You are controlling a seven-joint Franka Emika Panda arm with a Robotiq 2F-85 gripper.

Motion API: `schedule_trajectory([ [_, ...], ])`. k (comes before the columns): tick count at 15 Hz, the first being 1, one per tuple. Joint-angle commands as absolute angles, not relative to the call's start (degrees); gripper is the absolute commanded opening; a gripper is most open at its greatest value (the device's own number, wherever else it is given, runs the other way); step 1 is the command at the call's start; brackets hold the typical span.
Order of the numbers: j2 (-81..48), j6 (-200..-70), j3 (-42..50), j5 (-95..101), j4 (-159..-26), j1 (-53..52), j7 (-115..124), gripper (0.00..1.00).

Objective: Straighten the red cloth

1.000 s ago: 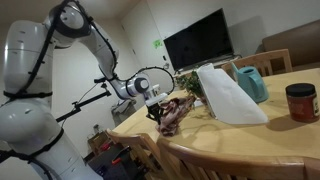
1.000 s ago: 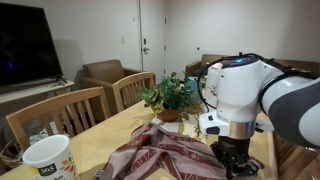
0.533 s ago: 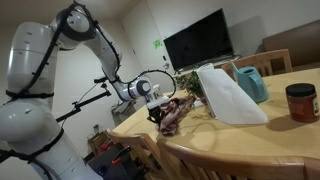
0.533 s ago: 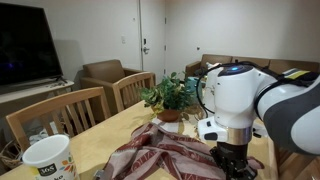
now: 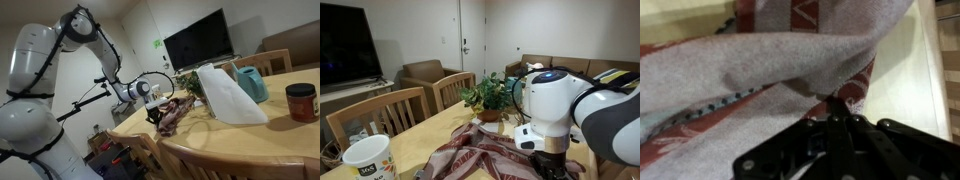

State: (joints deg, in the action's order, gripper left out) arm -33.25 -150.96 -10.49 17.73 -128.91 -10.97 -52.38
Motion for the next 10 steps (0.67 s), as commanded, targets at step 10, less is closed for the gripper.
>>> schedule_trajectory([
  [10, -36.3, -144.7, -14.0, 19.2, -124.4, -14.4, -51.4, 0.0],
])
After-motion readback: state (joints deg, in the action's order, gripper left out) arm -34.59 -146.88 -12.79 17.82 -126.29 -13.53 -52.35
